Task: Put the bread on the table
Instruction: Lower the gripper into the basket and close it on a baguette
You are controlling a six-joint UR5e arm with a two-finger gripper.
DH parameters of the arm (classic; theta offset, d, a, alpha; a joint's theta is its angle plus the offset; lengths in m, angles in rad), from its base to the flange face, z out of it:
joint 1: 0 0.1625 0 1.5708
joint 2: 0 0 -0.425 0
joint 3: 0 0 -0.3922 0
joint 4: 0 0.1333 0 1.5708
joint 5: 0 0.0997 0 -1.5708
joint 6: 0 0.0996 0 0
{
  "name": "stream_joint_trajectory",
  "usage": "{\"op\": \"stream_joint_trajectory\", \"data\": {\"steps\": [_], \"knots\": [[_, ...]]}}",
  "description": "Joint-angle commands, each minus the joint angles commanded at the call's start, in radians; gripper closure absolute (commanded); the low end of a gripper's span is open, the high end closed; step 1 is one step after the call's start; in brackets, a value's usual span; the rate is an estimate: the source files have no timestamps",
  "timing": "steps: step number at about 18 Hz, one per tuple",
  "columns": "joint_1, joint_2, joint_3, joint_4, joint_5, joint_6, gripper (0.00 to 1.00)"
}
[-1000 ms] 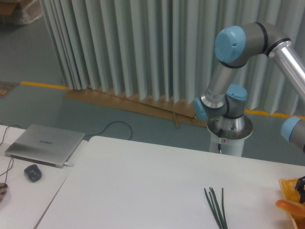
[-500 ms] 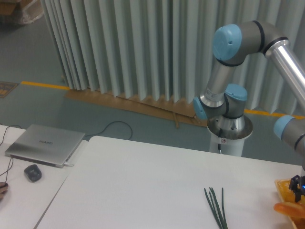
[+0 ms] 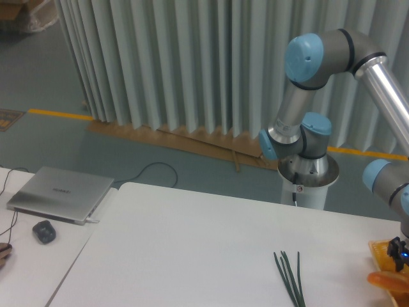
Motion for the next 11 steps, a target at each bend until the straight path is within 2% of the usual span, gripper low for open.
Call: {"op": "stream_joint_trajectory", "data": {"steps": [1,3,6,7,11], "knots": [[0.0,0.003,-0.002,0.0,0.0,0.017,0.3],[0.002,0.005,-0.002,-0.002,-0.002,0.034,0.3],[0.003,0.006,0.003,-0.003,-0.002,0.035,0.53],[0.002,0.005,0.002,-0.003,-0.002,0.035,0.57],[0.002,0.002,0.008,-0.005,-0.002,0.034,0.57]]}}
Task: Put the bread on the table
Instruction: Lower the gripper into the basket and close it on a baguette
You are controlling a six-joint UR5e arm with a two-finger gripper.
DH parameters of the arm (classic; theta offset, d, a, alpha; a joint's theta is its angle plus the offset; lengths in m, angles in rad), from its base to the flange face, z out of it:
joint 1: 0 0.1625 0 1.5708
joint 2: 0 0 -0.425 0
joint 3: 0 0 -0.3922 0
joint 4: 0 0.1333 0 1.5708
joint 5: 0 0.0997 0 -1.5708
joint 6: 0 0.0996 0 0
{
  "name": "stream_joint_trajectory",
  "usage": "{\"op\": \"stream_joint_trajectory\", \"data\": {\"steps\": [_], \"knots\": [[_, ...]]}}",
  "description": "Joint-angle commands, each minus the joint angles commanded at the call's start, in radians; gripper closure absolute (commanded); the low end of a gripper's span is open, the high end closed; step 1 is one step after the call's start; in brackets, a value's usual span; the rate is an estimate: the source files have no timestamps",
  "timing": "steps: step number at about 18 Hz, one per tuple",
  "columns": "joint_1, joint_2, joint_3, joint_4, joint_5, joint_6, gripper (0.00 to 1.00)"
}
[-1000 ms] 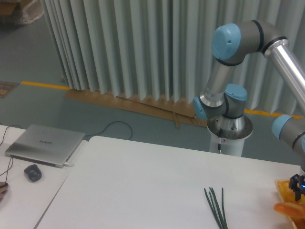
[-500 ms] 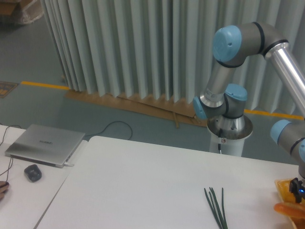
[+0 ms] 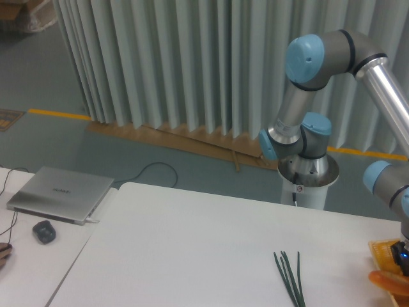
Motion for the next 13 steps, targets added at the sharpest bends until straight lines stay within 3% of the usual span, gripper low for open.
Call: {"op": "stream_joint_trajectory", "data": {"steps": [13], "knots": [[-0.026,0.037,0.035,-0.012,-0.04,-0.037,0.54]]}}
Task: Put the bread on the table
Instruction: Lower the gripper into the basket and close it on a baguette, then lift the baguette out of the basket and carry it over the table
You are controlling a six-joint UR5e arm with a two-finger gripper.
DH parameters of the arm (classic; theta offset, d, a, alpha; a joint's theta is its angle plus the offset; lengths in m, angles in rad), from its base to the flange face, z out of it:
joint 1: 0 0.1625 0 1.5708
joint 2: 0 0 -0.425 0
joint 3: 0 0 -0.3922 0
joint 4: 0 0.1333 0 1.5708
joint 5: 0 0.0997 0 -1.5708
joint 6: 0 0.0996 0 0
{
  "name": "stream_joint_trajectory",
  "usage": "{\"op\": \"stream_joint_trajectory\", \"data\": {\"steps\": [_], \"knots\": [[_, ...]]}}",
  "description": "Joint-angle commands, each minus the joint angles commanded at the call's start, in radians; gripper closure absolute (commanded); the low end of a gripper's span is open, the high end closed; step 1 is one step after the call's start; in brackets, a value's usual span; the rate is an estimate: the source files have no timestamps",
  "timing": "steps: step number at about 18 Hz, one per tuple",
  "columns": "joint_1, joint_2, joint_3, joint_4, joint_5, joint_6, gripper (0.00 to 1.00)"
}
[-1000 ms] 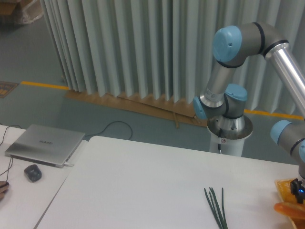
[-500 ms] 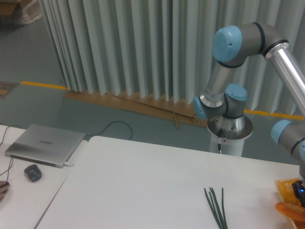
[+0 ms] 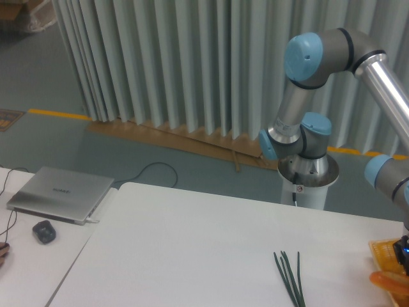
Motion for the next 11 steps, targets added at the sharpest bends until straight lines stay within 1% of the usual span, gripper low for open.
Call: {"op": "stream_joint_trajectory", "data": {"steps": [2,5,9,11], "knots": [[-0.017,0.021,0.003,-0.002,-0.024,-0.014,0.54],[-0.06,0.026,0.006,-0.002,-0.037,-0.077,0.54],[-0.107,0.029,0.011,-0.002,-0.04,-0.123,0.54],[-0.13,0.04,0.011,-0.003,-0.048,-0.167,0.54]]}}
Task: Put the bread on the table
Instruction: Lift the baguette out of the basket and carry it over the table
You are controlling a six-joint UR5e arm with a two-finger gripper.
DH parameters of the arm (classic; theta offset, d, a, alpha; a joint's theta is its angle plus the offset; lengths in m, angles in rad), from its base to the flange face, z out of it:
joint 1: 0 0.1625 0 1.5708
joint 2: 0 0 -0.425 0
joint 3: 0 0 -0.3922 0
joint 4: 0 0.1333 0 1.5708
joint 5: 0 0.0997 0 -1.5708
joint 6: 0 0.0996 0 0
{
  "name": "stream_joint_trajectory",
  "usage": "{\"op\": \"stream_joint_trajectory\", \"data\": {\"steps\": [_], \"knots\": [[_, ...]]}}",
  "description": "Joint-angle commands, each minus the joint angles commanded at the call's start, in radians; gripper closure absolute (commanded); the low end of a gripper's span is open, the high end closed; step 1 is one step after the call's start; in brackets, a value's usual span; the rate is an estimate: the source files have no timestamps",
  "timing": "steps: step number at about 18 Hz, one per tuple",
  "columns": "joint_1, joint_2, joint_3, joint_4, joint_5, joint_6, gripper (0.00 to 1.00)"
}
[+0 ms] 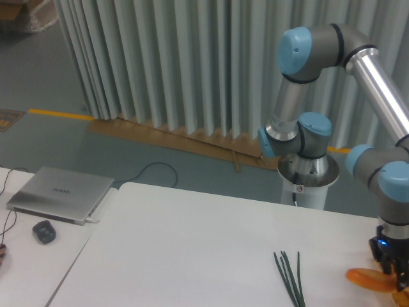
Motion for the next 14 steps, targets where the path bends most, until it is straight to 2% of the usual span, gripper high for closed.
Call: {"op": "stream_joint_trajectory", "data": {"steps": [7,12,14], "knots": [[-0.104,0.012,0.003,-0.011,-0.003,-0.141,0.54],[-0.221,0.003,0.015,-0.009,-0.012,-0.301,0.54],[-0.244,0.0,0.017,-0.009,-0.012,-0.342,0.54]]}}
